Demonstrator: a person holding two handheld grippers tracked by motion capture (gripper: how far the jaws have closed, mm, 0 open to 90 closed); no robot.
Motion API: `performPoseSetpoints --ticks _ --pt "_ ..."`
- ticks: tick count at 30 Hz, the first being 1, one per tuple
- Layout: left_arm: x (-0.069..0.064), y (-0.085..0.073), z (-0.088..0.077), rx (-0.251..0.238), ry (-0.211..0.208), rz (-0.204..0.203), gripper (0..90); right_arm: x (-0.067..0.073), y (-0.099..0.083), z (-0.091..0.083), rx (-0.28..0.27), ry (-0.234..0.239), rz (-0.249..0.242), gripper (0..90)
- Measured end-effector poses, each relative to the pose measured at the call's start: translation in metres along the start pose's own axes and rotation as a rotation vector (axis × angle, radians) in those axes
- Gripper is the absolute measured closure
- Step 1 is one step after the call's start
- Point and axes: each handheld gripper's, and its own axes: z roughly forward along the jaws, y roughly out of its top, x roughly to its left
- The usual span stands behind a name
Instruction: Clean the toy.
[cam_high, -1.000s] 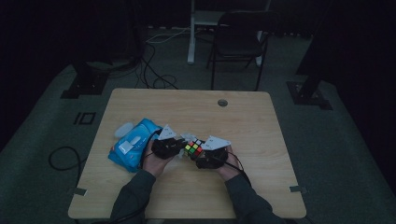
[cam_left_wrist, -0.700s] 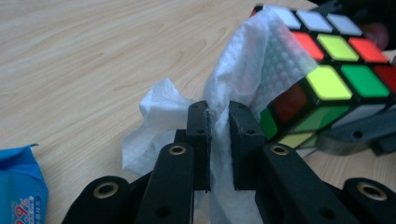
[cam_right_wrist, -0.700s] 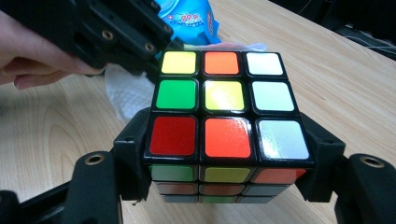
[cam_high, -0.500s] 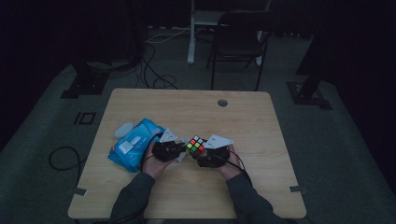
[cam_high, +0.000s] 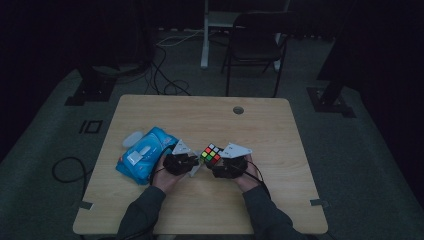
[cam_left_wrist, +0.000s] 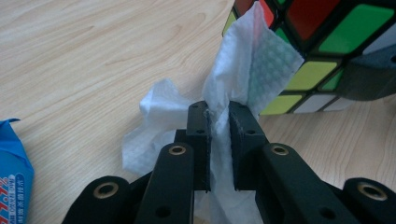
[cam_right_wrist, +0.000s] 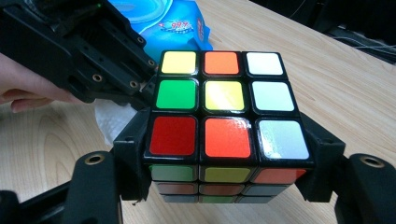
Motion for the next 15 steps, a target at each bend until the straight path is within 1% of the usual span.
performPoseSetpoints --ticks 6,15 --pt "0.0004 0.0009 -0.0009 -0.003 0.000 0.001 81.5 -0.0006 -0.0006 0.0006 0.000 0.000 0.000 34.2" --pt "0.0029 0.0053 -0.0058 -0.028 -0.015 -0.008 81.5 0.0006 -0.0028 0.0040 0.017 0.006 -0.004 34.2"
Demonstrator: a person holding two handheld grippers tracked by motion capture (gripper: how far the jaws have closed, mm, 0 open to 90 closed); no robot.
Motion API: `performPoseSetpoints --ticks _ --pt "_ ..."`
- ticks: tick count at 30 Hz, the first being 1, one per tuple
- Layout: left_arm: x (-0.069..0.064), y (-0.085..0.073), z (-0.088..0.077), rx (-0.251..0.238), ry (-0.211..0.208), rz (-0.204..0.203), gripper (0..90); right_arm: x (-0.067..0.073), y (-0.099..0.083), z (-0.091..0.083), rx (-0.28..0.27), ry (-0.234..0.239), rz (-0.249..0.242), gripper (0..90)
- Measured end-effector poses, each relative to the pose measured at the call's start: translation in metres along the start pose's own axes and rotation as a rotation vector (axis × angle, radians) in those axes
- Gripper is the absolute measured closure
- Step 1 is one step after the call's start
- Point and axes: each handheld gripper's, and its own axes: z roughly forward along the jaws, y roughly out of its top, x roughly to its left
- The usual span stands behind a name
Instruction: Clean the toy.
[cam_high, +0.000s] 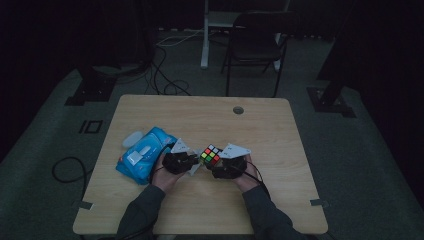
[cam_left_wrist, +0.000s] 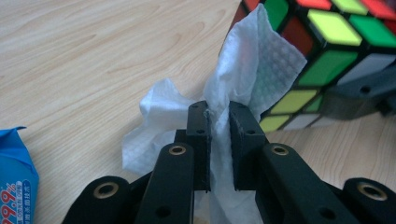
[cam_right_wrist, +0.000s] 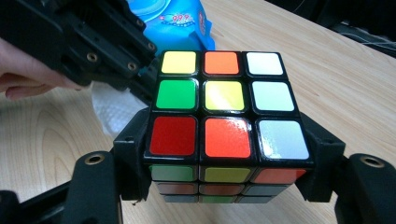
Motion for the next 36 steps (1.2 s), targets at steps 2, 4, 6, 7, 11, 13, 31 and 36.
performPoseSetpoints --ticks 2,4,6,7,11,13,31,36 --pt "0.001 0.001 -0.001 -0.004 -0.004 -0.003 81.5 0.000 0.000 0.001 0.001 0.001 -0.001 34.2" --pt "0.001 0.001 -0.001 -0.006 -0.003 -0.005 81.5 0.000 -0.001 0.001 0.003 0.001 0.003 34.2" --pt "0.001 0.002 -0.002 -0.006 -0.004 -0.004 81.5 -0.001 -0.001 0.001 0.004 0.000 0.001 34.2" --pt "0.001 0.002 -0.002 -0.008 -0.005 -0.006 81.5 -0.001 -0.001 0.001 0.004 0.000 0.002 34.2" --pt "0.002 0.005 -0.003 -0.011 -0.013 -0.005 81.5 0.000 -0.002 0.002 0.006 0.002 0.004 34.2" --pt "0.004 0.007 -0.002 -0.006 -0.024 -0.012 81.5 0.000 -0.002 0.002 0.008 0.003 0.002 34.2" --pt "0.022 0.031 0.002 -0.047 -0.085 -0.058 81.5 0.011 -0.005 0.012 0.036 0.034 -0.029 34.2" --pt "0.023 0.040 0.004 -0.057 -0.083 -0.053 81.5 0.015 -0.006 0.015 0.047 0.048 -0.038 34.2"
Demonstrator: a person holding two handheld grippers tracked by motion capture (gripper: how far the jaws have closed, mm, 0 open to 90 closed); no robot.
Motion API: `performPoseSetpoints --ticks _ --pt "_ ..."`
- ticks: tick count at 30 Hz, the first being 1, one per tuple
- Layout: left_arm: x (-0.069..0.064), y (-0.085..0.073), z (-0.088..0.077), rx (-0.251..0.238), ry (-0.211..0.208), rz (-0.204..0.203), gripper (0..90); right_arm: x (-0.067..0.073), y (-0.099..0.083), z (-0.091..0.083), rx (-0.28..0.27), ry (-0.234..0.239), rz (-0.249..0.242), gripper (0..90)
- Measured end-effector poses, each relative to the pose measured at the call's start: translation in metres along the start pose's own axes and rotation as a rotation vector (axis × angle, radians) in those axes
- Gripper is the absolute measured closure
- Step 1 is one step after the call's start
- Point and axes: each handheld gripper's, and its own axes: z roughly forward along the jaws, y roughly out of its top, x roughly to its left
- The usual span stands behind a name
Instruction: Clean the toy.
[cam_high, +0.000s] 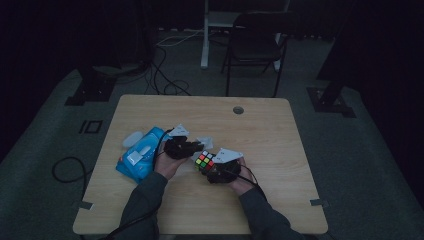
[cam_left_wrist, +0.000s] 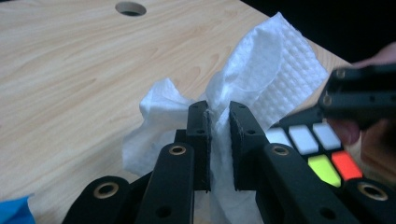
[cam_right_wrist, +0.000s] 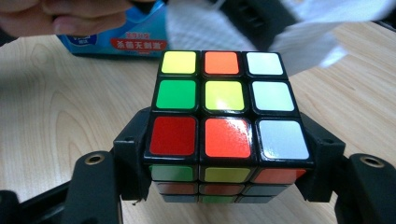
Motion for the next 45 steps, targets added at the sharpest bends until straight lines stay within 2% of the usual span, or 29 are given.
performPoseSetpoints --ticks 5,15,25,28,36,45 --pt "-0.001 0.006 0.004 -0.002 -0.001 0.006 81.4 0.003 0.000 0.003 0.004 0.009 -0.010 34.2" --pt "-0.010 0.018 0.021 0.025 -0.030 0.034 81.4 0.010 -0.003 0.010 0.023 0.025 -0.033 34.2" --pt "-0.012 0.025 0.025 0.026 -0.036 0.042 81.4 0.018 -0.002 0.013 0.031 0.044 -0.060 34.2" --pt "-0.012 0.025 0.027 0.035 -0.038 0.045 81.4 0.020 -0.002 0.014 0.032 0.044 -0.072 34.2" --pt "-0.014 0.020 0.032 0.059 -0.044 0.048 81.3 0.015 -0.002 0.011 0.029 0.029 -0.065 34.2" --pt "-0.010 0.019 0.033 0.081 -0.050 0.048 81.4 0.013 -0.002 0.009 0.022 0.024 -0.064 34.2"
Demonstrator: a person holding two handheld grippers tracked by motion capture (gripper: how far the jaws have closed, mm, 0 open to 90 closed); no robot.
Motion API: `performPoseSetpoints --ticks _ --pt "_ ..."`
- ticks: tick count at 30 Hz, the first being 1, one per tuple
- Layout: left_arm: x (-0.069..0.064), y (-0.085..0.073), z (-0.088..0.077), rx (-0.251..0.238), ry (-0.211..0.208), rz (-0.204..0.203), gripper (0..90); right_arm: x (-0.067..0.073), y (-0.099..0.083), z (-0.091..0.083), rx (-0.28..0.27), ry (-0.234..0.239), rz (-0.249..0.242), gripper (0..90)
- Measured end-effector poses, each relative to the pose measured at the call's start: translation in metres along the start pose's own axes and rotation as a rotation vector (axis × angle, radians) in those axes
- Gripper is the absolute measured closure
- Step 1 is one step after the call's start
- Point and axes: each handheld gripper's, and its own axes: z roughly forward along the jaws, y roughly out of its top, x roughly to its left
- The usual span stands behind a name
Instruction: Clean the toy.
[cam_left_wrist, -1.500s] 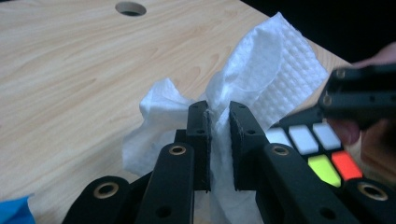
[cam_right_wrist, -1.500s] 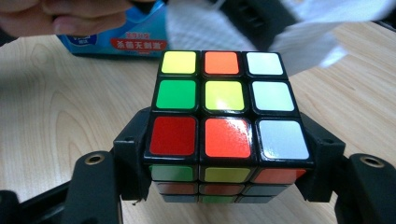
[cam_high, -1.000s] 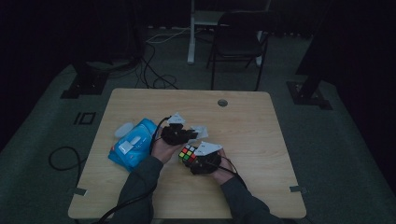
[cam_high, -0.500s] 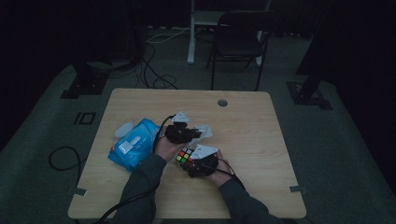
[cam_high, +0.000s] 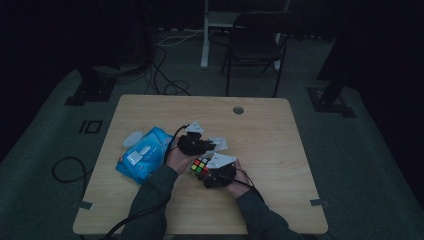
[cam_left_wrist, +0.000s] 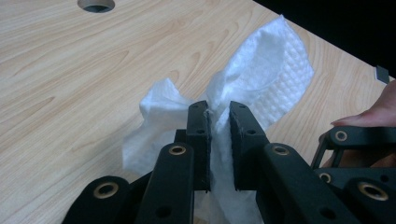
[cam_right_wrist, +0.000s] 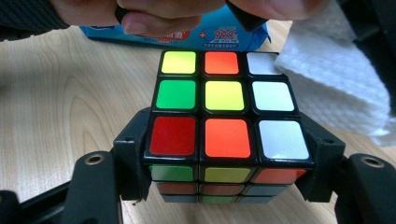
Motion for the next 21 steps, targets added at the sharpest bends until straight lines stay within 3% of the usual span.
performPoseSetpoints --ticks 10,21 --pt "0.0060 -0.0047 -0.0041 0.012 0.007 -0.016 81.3 -0.0050 -0.0017 -0.0015 0.005 -0.012 0.007 34.2" --pt "-0.0003 -0.0021 0.0023 0.020 -0.026 -0.008 81.3 -0.0054 -0.0026 -0.0006 0.007 -0.014 0.009 34.2"
